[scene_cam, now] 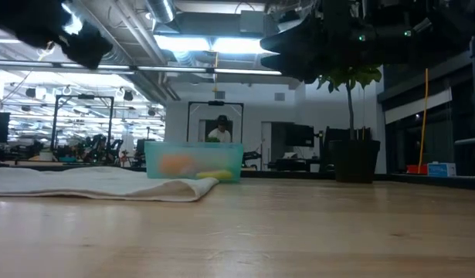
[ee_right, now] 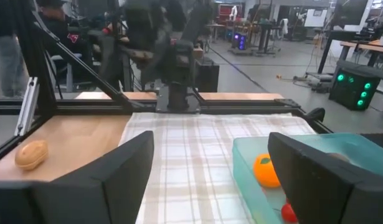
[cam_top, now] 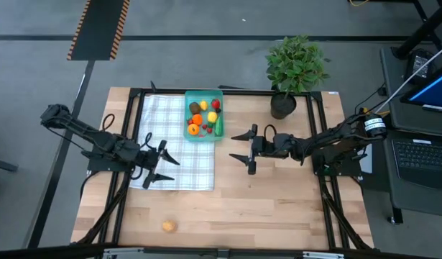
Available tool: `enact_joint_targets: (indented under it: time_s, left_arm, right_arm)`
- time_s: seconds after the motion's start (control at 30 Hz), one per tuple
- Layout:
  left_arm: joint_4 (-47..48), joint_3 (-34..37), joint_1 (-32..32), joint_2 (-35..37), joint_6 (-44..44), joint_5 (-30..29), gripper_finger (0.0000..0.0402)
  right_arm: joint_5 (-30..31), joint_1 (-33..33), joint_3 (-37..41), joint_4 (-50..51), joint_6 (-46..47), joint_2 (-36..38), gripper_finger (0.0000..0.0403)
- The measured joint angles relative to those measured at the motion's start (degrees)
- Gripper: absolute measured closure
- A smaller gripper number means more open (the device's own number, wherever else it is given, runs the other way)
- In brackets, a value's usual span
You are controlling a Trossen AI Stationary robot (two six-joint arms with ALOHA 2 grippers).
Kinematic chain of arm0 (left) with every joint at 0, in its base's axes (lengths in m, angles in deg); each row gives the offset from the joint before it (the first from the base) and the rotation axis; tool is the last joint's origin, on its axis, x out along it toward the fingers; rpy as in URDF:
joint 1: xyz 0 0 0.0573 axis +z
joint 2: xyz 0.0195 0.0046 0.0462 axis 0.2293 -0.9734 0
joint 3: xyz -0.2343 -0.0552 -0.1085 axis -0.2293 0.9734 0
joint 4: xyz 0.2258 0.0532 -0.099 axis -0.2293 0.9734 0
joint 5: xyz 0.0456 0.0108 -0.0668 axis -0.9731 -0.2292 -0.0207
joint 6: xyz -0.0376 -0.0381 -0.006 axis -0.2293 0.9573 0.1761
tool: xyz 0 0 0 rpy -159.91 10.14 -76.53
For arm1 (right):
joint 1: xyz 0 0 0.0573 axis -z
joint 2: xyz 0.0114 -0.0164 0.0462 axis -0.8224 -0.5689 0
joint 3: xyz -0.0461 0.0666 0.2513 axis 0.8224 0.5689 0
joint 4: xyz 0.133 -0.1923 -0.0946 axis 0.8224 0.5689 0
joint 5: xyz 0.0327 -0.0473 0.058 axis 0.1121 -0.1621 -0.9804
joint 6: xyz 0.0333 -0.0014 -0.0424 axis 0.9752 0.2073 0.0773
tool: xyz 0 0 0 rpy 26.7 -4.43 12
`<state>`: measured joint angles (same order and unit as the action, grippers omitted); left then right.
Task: Pick and placing Produce into tupperware
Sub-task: Put the brown potato into the blue bin
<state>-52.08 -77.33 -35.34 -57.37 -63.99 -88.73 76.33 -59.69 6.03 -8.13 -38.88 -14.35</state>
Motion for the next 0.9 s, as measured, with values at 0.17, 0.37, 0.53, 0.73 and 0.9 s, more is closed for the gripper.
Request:
enact_joint_targets:
  time_s: [0.17,0.37,0.53,0.73,0.9]
  left_arm:
    - [9.0,-7.5,-5.7,-7.2,3.1,-4.4,0.0127]
    - [22.5,-18.1,-13.2,-18.6,12.3,-12.2,0.0127]
    - [25.9,-25.0,-18.3,-27.3,17.9,-13.0,0.0127]
    - [33.6,-33.2,-23.1,-38.1,27.6,-13.1,0.0127]
    - [41.1,-41.1,-26.7,-47.1,37.3,-13.0,0.0127]
  right_arm:
    - [0.0,0.0,0.0,0.6,0.1,0.0,0.0087]
    - [0.0,0.0,0.0,1.0,1.5,0.0,0.0087]
    - [0.0,0.0,0.0,1.3,1.6,0.0,0.0087]
    - [0.0,0.0,0.0,2.0,1.6,0.0,0.0087]
    - [0.0,0.0,0.0,3.1,3.0,0.0,0.0087]
